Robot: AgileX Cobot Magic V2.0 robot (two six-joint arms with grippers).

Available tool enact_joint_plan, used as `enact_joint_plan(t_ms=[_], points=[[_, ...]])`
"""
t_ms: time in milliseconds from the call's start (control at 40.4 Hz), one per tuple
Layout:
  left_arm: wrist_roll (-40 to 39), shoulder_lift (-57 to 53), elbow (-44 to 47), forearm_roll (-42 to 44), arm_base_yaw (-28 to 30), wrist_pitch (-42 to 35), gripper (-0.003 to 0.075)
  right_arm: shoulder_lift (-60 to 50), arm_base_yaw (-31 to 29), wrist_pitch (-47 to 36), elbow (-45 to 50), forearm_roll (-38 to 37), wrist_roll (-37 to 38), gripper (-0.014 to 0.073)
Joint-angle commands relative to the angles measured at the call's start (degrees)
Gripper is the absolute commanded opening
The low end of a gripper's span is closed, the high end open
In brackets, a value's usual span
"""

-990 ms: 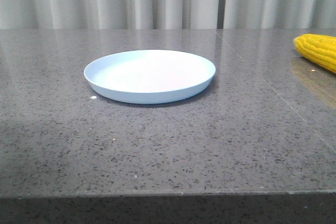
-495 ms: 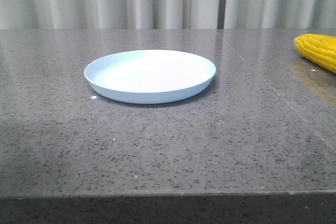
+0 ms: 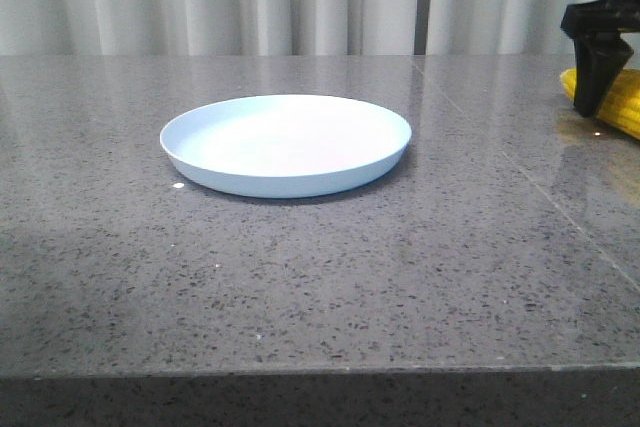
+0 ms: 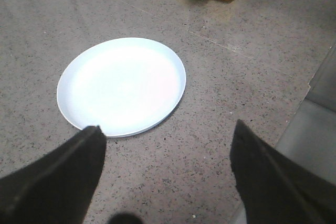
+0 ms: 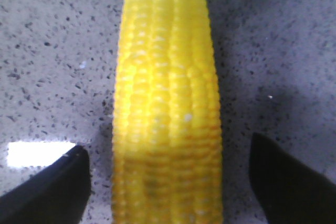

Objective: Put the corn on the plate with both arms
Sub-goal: 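Grasp the yellow corn cob with the right gripper and lift it, then carry the corn cob over the plate and lower it with the right gripper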

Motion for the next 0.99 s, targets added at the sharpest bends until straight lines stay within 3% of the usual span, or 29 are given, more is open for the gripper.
enact_joint_plan(t_ms=[0, 99, 173, 446, 693, 965], points=[[-0.2, -0.1, -1.5, -0.7, -0.3, -3.9, 0.0494, -2.3, -0.3, -0.8, -2.0, 0.1, -0.5, 0.0486], [-0.2, -0.1, -1.5, -0.7, -0.3, -3.9, 0.0494, -2.3, -0.3, -0.4, -2.0, 0.1, -0.5, 0.0320], [-0.2, -0.1, -1.5, -0.7, -0.3, -3.9, 0.0494, -3.0, -0.3, 0.4, -2.1, 0.3, -0.5, 0.0263], [-0.2, -0.1, -1.5, -0.7, -0.3, -3.9, 0.0494, -10.0, 3.2, 5.6, -3.6, 3.9, -0.5, 0.0258], [-0.2, -0.1, -1.5, -0.7, -0.3, -3.9, 0.0494, -13.9, 13.8, 9.1, -6.0, 11.9, -0.5, 0.0258], [-0.2, -0.1, -1.5, -0.7, -0.3, -3.9, 0.0494, -10.9, 26.1, 3.6, -6.0, 15.3, -0.3, 0.0258]])
